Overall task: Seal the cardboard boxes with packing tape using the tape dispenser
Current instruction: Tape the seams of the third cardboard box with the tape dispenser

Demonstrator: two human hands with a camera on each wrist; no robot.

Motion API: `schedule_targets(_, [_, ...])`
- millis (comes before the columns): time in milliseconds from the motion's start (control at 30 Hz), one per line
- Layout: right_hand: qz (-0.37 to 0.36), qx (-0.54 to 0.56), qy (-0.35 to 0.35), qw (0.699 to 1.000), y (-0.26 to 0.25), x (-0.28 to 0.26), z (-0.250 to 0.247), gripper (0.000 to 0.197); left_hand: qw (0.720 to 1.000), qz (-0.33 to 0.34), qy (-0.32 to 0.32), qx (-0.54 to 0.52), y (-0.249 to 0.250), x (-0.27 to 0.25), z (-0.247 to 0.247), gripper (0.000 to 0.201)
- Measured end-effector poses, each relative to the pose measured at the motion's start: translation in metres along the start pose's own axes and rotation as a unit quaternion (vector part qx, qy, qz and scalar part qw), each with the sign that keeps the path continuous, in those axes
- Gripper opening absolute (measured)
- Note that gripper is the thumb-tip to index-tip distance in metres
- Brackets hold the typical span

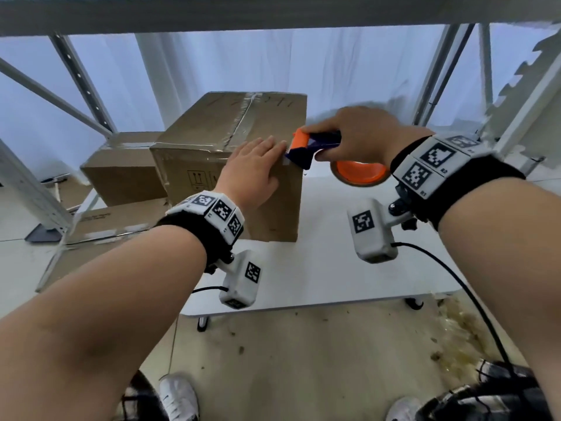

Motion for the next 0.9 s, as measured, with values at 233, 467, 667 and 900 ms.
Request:
schedule_targets(233, [-0.011,0.006,0.002,1.000,0.008,0.001,0.000,0.051,1.000,-0.002,0.011,0.022,0.000,-0.005,0.006,0.068])
schedule_targets(467, [-0.003,-0.001,0.012,1.000,0.020,-0.009,0.009,0.058,0.999,-0.003,0.035,0.013,0.000,-0.006,0.009,0.066])
schedule_targets(667, [0.000,0.019,0.026,0.999,0.025,-0.013,0.019,0.060,0.999,-0.004,0.034,0.008,0.001,-0.007,0.009,0.066])
schedule_targets(900, [0.043,0.031,0.037,0.998,0.043,-0.029,0.025,0.058,0.999,-0.013,0.037,0.001,0.005,-0.006,0.006,0.058])
Point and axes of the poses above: each hand's wrist, its own x-axis towards the middle knuckle, its own z-axis out of the palm, y = z × x, the point moved 4 cm from there along x, towards the middle knuckle, and after that the axes turned 9 degrees about -x, right-handed, at the moved point
